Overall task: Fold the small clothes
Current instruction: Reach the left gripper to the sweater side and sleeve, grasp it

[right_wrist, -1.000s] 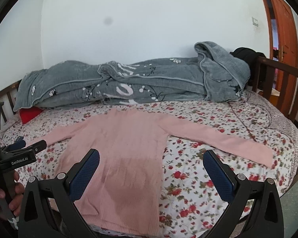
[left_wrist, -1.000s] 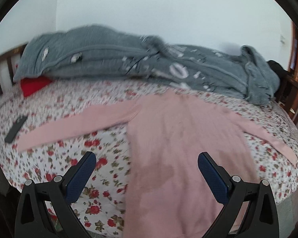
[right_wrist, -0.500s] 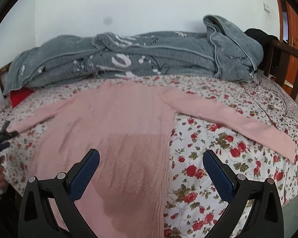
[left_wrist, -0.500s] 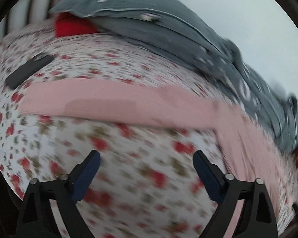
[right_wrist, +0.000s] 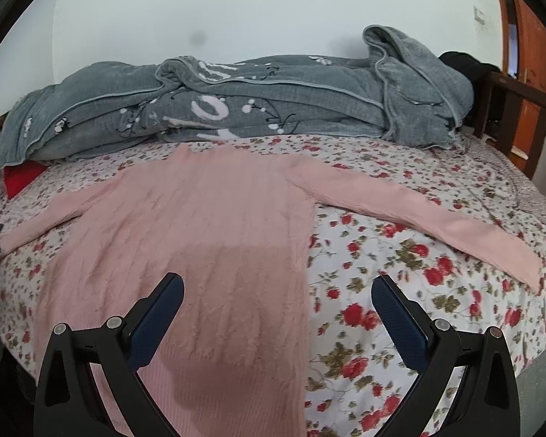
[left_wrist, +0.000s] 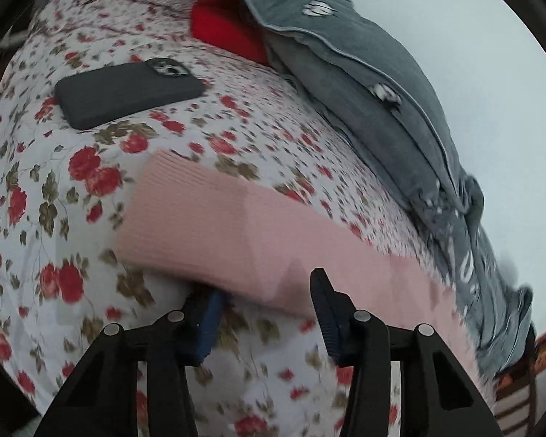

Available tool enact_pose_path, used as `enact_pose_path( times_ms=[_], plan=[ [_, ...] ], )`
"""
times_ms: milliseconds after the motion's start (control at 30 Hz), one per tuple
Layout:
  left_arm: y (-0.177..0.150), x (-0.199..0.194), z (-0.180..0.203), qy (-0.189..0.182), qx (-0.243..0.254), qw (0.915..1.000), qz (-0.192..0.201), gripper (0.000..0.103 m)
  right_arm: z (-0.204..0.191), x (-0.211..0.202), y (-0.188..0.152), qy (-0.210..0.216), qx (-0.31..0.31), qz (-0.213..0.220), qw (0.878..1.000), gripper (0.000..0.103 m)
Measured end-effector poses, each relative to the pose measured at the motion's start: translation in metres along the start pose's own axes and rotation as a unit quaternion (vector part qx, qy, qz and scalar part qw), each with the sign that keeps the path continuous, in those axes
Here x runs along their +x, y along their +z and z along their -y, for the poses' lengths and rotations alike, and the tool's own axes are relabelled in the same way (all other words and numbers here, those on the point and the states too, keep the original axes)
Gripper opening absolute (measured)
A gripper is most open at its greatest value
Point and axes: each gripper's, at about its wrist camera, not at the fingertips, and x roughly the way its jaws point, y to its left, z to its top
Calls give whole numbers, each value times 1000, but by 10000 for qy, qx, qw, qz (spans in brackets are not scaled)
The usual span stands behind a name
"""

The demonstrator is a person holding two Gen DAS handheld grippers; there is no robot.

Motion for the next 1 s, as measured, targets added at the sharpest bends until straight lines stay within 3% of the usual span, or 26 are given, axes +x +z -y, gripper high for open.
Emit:
enact_pose_path(
  times_ms=[133, 233, 333, 533, 767, 900, 1000],
  plan=[
    [11, 3, -6, 232, -232, 9994, 76, 21, 6, 1, -3, -178, -46, 56, 9998, 102],
    [18, 6, 11, 699, 84, 9975, 83, 9, 16, 2, -4, -167, 53, 56, 9998, 102],
    [23, 2, 42, 985, 543, 9931, 334, 8, 29, 5, -4, -118, 150, 41, 9998, 102],
    [15, -6, 143, 977, 1451, 9820, 719, 8, 56, 6, -5, -206, 95, 179, 9996, 102],
    [-52, 22, 306, 480, 2651, 9616, 528, 8, 98, 8, -13, -291, 116, 274, 9991, 102],
    [-121, 48, 399, 105, 3227, 9461, 248, 8, 128, 8, -19, -293, 371, 310, 9984, 102],
    [-185, 71, 451, -253, 3523, 9353, -201, 8, 152, 8, -24, -209, 615, 258, 9976, 102]
  ],
)
